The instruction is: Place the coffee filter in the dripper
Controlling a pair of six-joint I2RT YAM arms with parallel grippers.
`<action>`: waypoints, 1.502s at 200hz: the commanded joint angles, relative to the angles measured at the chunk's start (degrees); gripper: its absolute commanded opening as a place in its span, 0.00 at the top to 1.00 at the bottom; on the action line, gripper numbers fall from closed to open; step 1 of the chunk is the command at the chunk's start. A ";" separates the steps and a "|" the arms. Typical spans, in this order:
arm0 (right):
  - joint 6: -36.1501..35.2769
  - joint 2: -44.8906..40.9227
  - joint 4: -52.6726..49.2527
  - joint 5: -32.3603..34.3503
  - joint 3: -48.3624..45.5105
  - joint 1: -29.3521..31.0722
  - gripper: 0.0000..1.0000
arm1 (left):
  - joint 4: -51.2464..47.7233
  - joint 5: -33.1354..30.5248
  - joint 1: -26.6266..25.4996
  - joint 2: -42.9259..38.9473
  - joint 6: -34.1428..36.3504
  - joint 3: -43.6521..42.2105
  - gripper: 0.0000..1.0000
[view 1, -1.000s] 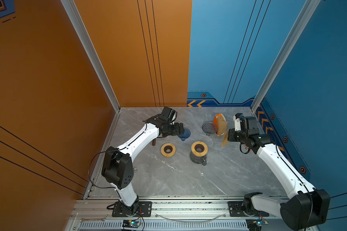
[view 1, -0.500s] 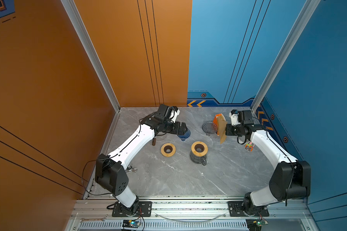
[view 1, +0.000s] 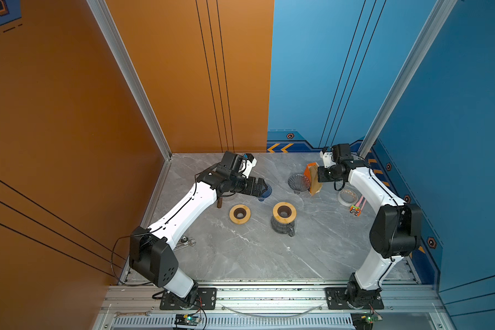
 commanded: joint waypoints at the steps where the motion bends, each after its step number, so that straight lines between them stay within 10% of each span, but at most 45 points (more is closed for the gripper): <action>1: -2.86 2.18 -4.41 3.15 2.39 0.51 1.00 | 0.42 2.36 0.65 -1.60 0.57 -0.58 0.02; 163: -3.84 10.37 -0.53 5.39 7.14 2.25 0.88 | 1.10 2.25 0.41 -0.73 0.21 -1.53 0.02; 239: -0.72 1.75 0.06 8.81 4.53 2.53 0.55 | 1.10 1.89 0.24 -0.93 0.30 -1.59 0.02; 300: 5.51 -10.71 1.48 5.62 -4.06 2.51 0.64 | 1.02 1.46 0.36 -1.32 -0.57 -1.70 0.02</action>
